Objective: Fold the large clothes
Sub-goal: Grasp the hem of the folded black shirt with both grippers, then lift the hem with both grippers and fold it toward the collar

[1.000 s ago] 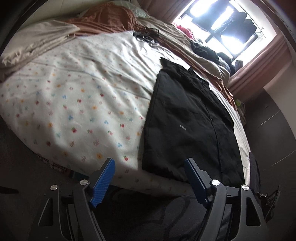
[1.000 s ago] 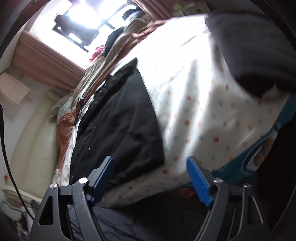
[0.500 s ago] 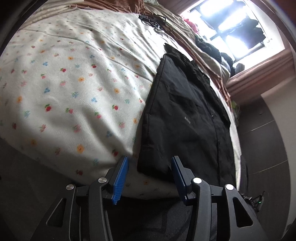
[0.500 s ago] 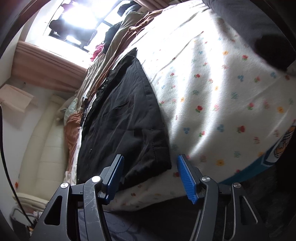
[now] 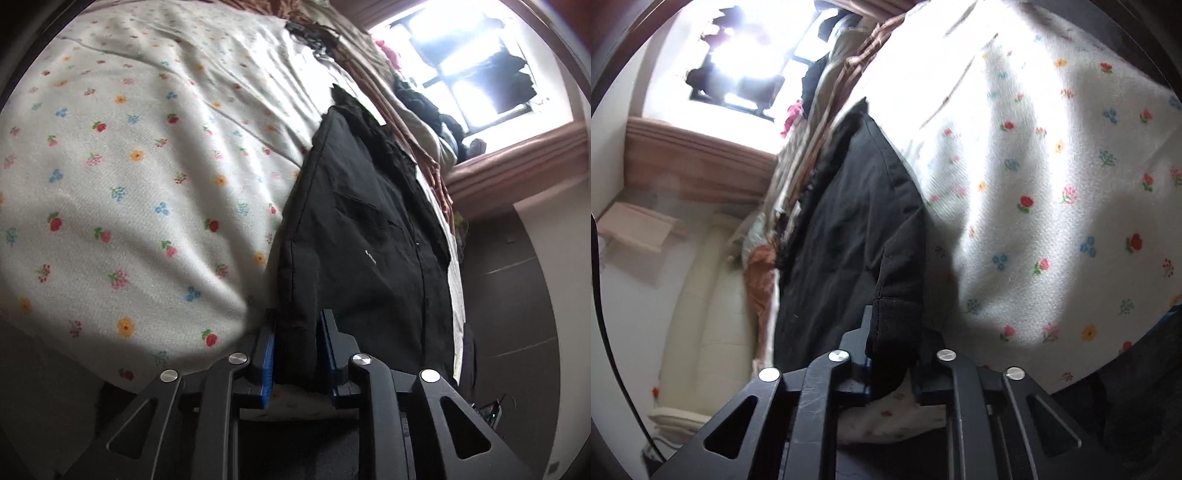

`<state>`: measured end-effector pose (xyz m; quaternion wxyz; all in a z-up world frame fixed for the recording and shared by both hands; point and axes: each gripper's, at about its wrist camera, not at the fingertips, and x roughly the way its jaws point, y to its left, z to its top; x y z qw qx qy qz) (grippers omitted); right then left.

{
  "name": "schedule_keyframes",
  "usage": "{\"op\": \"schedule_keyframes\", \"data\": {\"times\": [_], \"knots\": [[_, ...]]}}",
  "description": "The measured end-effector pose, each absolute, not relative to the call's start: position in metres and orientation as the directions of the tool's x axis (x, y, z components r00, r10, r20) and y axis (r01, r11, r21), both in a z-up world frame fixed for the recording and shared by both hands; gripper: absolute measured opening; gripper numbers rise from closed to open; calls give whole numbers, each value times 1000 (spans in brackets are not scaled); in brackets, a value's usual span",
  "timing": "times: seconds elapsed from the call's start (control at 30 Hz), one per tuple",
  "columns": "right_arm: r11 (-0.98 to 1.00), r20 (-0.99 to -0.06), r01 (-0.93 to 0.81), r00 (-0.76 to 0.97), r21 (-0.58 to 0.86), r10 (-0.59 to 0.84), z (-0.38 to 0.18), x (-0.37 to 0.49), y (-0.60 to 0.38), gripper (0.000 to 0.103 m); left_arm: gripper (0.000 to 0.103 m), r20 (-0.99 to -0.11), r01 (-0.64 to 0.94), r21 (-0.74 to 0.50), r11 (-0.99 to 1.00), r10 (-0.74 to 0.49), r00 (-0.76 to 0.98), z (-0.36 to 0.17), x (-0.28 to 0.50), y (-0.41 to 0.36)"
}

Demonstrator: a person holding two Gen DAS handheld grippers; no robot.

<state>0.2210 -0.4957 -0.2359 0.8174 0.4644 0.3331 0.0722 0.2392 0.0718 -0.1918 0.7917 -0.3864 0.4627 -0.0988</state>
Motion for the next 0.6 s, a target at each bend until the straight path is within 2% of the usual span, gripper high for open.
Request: {"op": "schedule_keyframes", "data": {"times": [0.03,0.17,0.37,0.6], "knots": [[562,-472,184,773,806,424,-233,219,-495,12,17,-643,-201,-715,669,-518,564,-189,237,74],[575,-443,147,794,805,417,-207,213,-489,10,14,-613,-160,-713,683,-497,614,-166,227,73],[581,-369,65,828,811,422,-159,196,-480,9,12,-559,-122,-733,669,-490,669,-126,210,81],[587,-276,-40,855,809,439,-100,161,-467,9,12,-454,-48,-767,640,-488,746,-66,174,94]]}}
